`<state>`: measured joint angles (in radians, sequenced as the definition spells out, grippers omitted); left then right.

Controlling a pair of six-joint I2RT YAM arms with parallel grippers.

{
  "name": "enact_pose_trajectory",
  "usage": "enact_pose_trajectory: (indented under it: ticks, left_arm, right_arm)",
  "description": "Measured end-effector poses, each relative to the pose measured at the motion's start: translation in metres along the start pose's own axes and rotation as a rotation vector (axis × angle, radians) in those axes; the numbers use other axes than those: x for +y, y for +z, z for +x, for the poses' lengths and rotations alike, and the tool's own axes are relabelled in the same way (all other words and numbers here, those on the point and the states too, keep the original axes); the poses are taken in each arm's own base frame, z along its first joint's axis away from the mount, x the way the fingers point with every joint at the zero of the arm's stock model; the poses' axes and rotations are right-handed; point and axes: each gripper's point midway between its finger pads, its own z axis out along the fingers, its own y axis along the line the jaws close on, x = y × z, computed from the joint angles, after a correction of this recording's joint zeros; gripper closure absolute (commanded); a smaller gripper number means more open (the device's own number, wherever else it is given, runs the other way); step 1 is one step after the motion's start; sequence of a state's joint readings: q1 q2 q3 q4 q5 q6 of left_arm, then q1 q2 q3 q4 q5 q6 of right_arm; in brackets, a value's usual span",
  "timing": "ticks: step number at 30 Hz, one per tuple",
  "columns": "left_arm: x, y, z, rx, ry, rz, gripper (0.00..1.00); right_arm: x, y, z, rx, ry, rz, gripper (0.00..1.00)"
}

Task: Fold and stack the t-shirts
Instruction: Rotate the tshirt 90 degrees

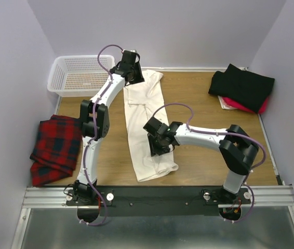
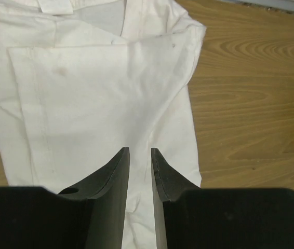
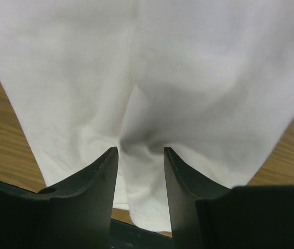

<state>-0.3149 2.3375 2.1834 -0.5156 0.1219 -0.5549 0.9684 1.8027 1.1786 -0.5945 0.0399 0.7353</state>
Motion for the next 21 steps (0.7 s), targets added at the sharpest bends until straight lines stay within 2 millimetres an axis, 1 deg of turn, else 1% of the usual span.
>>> enact_pose_trajectory:
  ticks: [3, 8, 10, 11, 12, 14, 16, 18, 21]
  left_arm:
    - [0.002, 0.001, 0.013, 0.02, 0.027, -0.052, 0.68]
    - [-0.006, 0.005, 0.029, 0.033, 0.064, -0.094, 0.68]
    - [-0.007, 0.01, 0.035, 0.039, 0.078, -0.121, 0.68]
    - [-0.007, 0.016, 0.042, 0.046, 0.088, -0.14, 0.68]
    - [-0.006, 0.019, 0.045, 0.05, 0.093, -0.156, 0.68]
    - [0.0, 0.025, 0.059, 0.071, 0.108, -0.205, 0.68]
    - [0.01, 0.03, 0.073, 0.093, 0.118, -0.265, 0.68]
    - [0.019, 0.032, 0.086, 0.117, 0.122, -0.316, 0.69]
    - [0.029, 0.033, 0.098, 0.143, 0.121, -0.373, 0.69]
  right_arm:
    - [-0.004, -0.018, -0.015, -0.088, 0.014, 0.01, 0.5]
    - [0.002, -0.071, -0.048, -0.276, 0.028, -0.04, 0.44]
    - [0.002, -0.092, -0.061, -0.354, 0.038, -0.056, 0.42]
    - [0.001, -0.1, -0.065, -0.381, 0.043, -0.057, 0.41]
    - [0.0, -0.104, -0.069, -0.403, 0.046, -0.054, 0.41]
    - [-0.006, -0.117, -0.077, -0.46, 0.059, -0.034, 0.41]
    - [-0.012, -0.124, -0.084, -0.498, 0.07, -0.005, 0.4]
    - [-0.015, -0.127, -0.088, -0.52, 0.076, 0.013, 0.4]
    - [-0.023, -0.13, -0.093, -0.548, 0.082, 0.059, 0.4]
